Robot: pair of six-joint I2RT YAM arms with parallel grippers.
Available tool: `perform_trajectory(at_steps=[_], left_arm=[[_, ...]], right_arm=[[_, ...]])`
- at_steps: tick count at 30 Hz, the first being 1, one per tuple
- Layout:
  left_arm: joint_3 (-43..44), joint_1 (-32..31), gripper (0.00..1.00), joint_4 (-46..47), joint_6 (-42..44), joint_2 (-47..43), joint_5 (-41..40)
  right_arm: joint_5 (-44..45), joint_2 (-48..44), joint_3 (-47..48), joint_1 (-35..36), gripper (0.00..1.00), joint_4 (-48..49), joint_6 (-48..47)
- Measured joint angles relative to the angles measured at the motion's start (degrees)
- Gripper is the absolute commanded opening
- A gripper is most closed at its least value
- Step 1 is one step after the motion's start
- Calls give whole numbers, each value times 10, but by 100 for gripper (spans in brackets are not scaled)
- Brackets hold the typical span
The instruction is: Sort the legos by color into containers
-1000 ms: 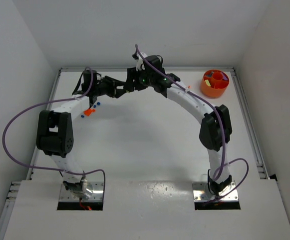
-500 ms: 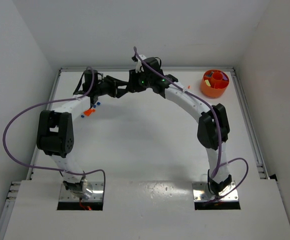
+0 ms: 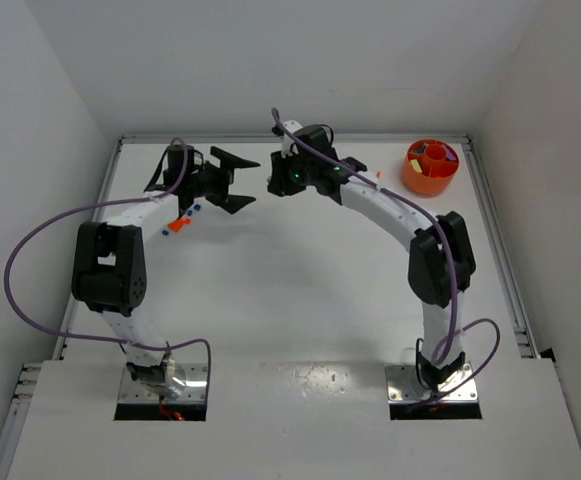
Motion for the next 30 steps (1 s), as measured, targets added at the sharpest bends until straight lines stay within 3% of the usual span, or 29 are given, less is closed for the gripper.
perform_trajectory(at_steps=[5, 8, 14, 17, 21, 24, 30], left_arm=[[-13, 39, 99, -24, 86, -11, -7], [0, 66, 99, -54, 193, -11, -14], [199, 57, 99, -212, 483, 0, -90], [247, 36, 99, -229, 606, -20, -125], [221, 16, 99, -239, 717, -73, -162], [192, 14, 99, -242, 753, -110, -176], [209, 14, 99, -252, 781, -107, -185]], right_arm=[[17, -98, -82, -36, 9, -41, -63], [26, -169, -111, -86, 10, -74, -99], [34, -219, -98, -210, 10, -155, -171], [32, -177, -35, -270, 10, -231, -207], [33, -63, 115, -330, 10, -325, -250], [39, 8, 198, -359, 12, -362, -271], [42, 76, 244, -389, 12, -409, -291]])
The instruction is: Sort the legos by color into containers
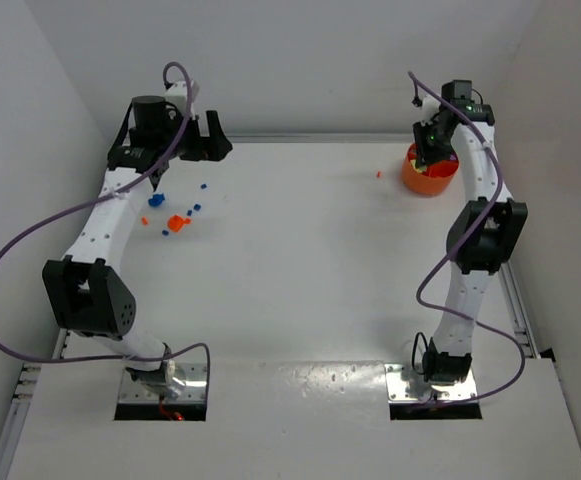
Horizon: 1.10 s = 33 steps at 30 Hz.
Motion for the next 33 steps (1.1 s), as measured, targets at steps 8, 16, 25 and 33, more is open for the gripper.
perform_trajectory(at_steps=[8, 16, 25, 33], left_arm=[[11, 0, 99, -21, 0, 29, 11], [12, 0, 99, -24, -2, 33, 15], [21, 0, 99, -25, -2, 40, 15], [22, 0, 99, -25, -2, 45, 21]], right_arm=[[-2, 38, 49, -10, 13, -9, 0], [3, 68, 75, -12, 15, -2, 0], [17, 109, 88, -12, 18, 6, -1], [33, 111, 99, -13, 20, 17, -2]])
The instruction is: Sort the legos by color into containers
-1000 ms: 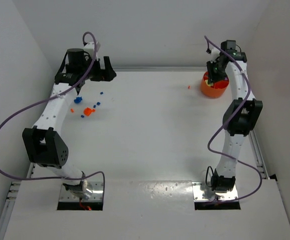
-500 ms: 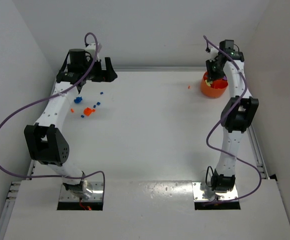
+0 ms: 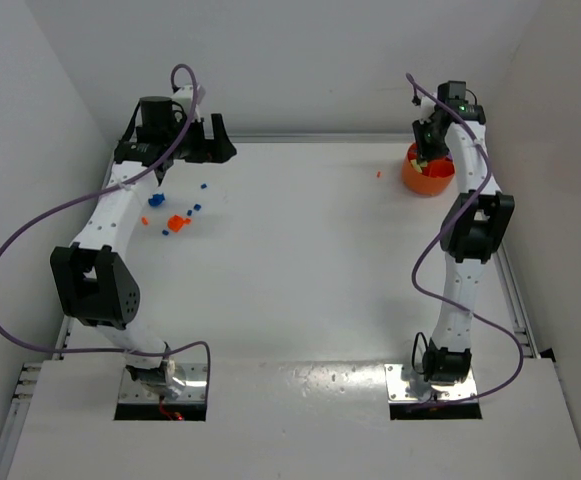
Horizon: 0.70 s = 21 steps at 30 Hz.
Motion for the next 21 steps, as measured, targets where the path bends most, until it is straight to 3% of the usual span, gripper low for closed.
perform_trajectory(at_steps=[10, 21], left_arm=[[0, 0, 99, 0, 0, 0, 4], [0, 0, 99, 0, 0, 0, 4]], right_arm=[[15, 9, 7, 0, 31, 8, 0], [26, 18, 8, 0, 35, 12, 0]])
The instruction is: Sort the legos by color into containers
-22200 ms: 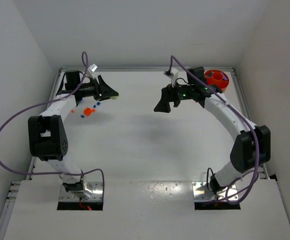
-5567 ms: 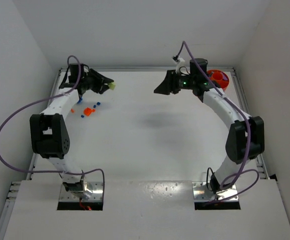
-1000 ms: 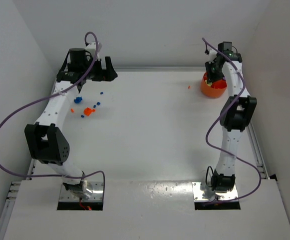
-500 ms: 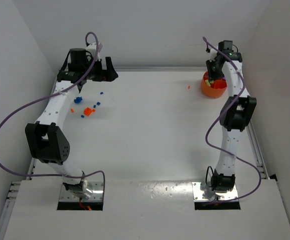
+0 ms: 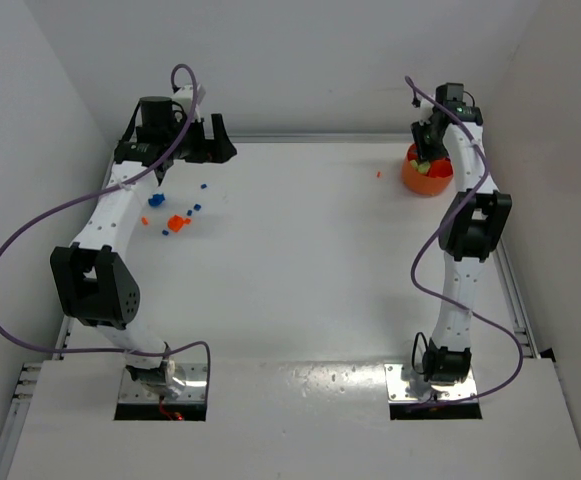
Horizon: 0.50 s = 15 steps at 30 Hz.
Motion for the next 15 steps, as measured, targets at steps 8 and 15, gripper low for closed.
perform_trajectory(at_steps=[8, 15], left_arm=[[0, 0, 99, 0, 0, 0, -7], [0, 0, 99, 0, 0, 0, -20]], right_arm=[[-1, -1, 0, 0, 38, 1, 1], [-5, -31, 0, 0, 38, 0, 3]])
